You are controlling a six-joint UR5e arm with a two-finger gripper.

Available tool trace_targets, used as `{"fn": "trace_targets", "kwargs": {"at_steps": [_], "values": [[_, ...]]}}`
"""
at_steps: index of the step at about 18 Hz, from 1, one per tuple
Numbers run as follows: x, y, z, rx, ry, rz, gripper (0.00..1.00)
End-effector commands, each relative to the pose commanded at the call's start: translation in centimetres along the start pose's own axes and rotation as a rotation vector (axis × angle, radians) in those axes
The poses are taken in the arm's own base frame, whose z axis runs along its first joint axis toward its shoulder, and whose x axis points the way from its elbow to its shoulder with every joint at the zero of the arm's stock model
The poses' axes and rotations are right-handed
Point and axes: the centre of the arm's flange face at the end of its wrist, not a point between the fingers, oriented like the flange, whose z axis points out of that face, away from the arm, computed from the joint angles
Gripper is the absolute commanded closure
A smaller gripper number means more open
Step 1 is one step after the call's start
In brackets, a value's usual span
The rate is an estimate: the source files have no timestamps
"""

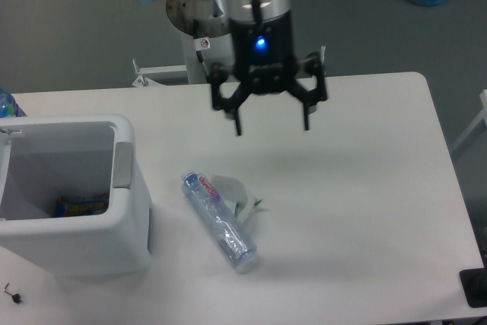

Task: Open the trash can
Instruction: 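Lift the gripper away from the trash can, leaving the lid open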

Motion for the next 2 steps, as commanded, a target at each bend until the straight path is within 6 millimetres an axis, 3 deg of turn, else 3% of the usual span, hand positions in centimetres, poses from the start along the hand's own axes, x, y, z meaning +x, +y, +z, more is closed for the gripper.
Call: {"fn": "trace_targets", "kwargs": {"at_steps": [2], "values": [[-0.59, 0.68, -0.01, -0.03, -0.009, 0.046, 0.0]]}}
